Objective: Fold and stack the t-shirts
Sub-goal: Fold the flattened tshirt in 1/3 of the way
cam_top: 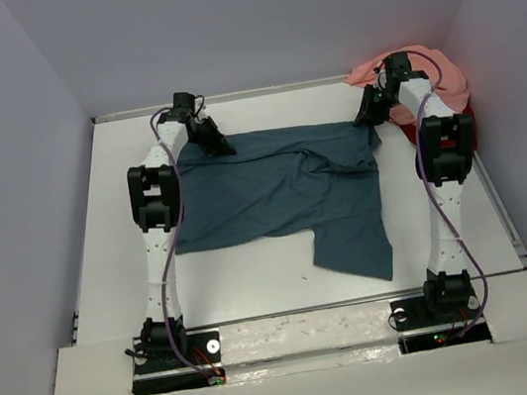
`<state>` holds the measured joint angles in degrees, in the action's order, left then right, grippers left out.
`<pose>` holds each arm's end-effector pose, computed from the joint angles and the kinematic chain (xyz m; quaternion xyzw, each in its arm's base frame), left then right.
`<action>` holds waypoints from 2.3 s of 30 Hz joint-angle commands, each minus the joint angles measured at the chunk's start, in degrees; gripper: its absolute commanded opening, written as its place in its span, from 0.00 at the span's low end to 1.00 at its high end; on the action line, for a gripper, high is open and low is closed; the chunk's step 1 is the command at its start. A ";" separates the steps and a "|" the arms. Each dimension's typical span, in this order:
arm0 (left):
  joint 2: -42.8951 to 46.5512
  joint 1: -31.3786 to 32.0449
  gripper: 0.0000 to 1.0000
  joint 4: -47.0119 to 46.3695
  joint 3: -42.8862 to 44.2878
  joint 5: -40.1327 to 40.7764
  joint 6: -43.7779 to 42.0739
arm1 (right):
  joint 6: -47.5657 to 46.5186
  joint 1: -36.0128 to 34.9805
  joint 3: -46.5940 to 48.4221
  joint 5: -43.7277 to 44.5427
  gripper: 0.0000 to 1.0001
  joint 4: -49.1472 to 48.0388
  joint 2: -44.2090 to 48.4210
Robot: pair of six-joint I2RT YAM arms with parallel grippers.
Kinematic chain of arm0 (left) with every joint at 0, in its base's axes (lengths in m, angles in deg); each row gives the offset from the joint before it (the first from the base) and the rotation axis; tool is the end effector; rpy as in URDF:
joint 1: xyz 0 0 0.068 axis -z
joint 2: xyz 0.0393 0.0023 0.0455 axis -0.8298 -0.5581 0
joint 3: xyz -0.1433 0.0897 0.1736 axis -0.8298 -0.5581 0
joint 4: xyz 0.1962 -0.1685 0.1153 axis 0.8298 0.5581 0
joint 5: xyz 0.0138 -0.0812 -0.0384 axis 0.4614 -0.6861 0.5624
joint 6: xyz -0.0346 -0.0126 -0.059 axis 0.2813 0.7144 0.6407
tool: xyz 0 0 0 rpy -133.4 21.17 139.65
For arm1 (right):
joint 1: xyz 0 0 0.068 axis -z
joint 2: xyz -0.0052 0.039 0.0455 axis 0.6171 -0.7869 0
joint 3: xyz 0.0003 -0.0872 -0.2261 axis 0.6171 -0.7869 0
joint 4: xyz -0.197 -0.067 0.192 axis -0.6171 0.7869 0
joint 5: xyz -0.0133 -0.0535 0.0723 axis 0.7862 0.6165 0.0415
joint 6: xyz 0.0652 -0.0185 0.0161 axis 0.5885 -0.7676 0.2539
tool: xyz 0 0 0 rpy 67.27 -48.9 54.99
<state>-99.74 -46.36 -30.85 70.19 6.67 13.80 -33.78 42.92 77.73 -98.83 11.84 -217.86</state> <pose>0.5485 -0.1248 0.1146 -0.0995 0.9128 -0.3549 0.1761 0.5385 -0.0226 0.1290 0.1093 0.9399 0.2189 0.2384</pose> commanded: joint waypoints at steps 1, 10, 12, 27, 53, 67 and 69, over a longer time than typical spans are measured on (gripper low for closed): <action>-0.79 -0.05 0.00 1.20 -0.13 1.24 -0.58 | 0.27 0.28 3.46 -1.15 0.32 -2.23 -1.37; -3.43 -0.84 0.00 1.02 1.80 2.82 0.12 | 0.88 0.28 7.23 -1.67 0.04 -2.49 -5.32; -3.69 -1.28 0.00 0.76 2.50 3.00 0.38 | 1.23 0.28 8.11 -2.02 0.03 -3.19 -6.20; -4.49 -7.07 0.05 -3.54 4.35 4.41 2.31 | 5.19 0.28 17.78 -0.27 0.11 -10.13 -11.39; 10.00 -7.53 0.21 -19.70 -0.20 -9.64 8.36 | 6.59 0.28 6.37 -10.18 0.79 -18.05 3.36; 4.66 11.90 0.08 -28.77 3.11 -17.74 17.78 | 13.01 -2.00 -13.49 -21.01 0.00 -17.25 16.90; 2.73 13.30 0.08 -30.61 5.05 -18.35 19.54 | 12.57 -2.71 -15.52 -20.66 0.00 -17.43 17.44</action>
<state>-94.17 -33.64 -57.71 71.65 -7.38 28.88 -22.09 42.11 65.42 -116.88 -4.64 -202.67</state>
